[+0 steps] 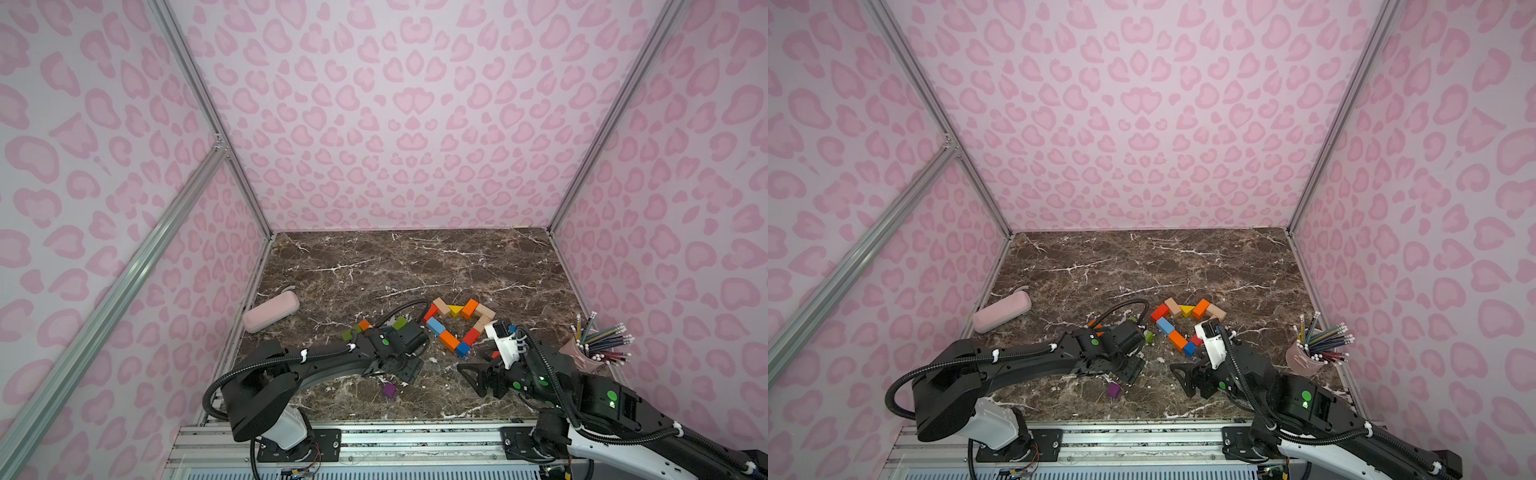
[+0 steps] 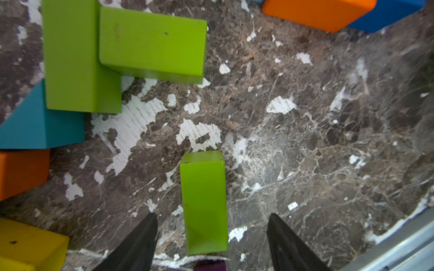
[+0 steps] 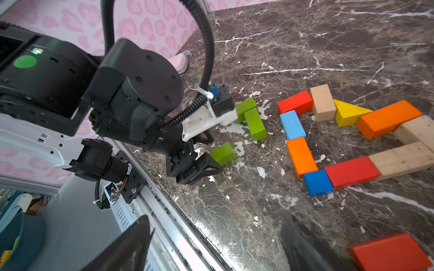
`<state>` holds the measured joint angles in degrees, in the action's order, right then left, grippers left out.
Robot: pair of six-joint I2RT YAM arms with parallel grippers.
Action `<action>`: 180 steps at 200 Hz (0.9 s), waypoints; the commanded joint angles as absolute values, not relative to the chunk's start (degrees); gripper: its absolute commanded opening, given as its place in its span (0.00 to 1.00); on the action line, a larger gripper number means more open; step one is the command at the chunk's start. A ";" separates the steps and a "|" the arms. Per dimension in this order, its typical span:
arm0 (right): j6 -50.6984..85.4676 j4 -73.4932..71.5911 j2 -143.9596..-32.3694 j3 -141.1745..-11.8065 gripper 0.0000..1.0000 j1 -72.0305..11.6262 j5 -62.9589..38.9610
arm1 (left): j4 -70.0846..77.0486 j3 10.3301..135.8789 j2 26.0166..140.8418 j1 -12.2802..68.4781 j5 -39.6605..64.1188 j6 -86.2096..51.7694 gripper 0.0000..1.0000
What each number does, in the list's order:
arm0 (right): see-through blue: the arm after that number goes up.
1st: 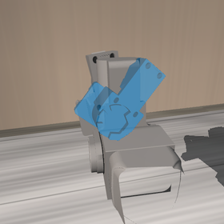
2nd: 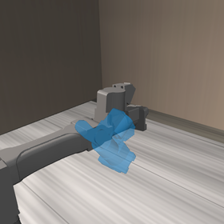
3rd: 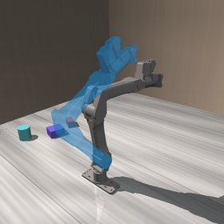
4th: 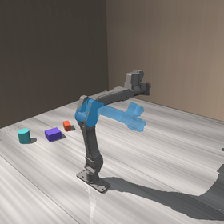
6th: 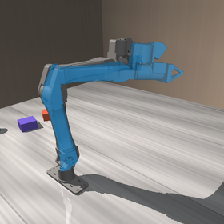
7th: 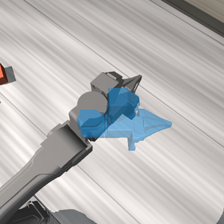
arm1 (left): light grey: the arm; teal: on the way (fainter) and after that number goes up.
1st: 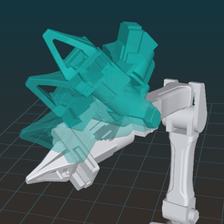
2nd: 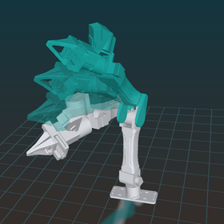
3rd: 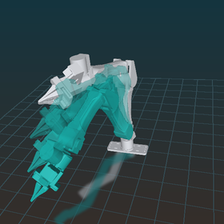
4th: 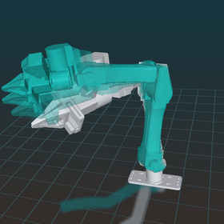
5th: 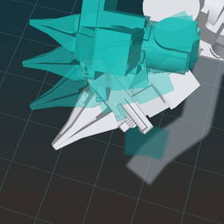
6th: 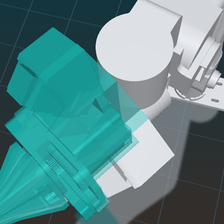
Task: Assemble a heart with building blocks
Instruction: Assemble the building block at the center of the board.
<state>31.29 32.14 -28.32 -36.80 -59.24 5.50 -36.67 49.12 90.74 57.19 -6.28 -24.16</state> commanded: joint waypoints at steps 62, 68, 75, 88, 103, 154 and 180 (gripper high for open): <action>31.70 31.11 -29.87 -36.44 0.87 -59.24 6.28 | -34.59 49.22 93.63 57.61 -9.44 -22.73 0.51; 31.72 31.12 -29.90 -36.41 0.87 -59.25 6.28 | -34.22 49.22 93.90 57.64 -9.19 -22.49 0.48; 31.73 31.14 -29.88 -36.44 0.87 -59.26 6.25 | -33.88 49.18 94.06 57.65 -9.12 -22.31 0.45; 31.80 31.07 -29.81 -36.30 0.87 -59.32 6.24 | -33.46 49.43 94.61 57.65 -9.14 -21.76 0.37; 31.83 30.89 -29.82 -36.09 0.87 -59.26 6.24 | -33.25 50.32 95.39 57.66 -9.29 -20.96 0.37; 31.98 30.89 -29.97 -35.95 0.86 -59.28 6.07 | -33.46 53.56 98.68 57.18 -10.71 -19.18 0.32; 32.06 30.81 -29.80 -35.80 0.86 -59.26 6.06 | -33.21 54.38 99.58 56.88 -11.20 -19.42 0.32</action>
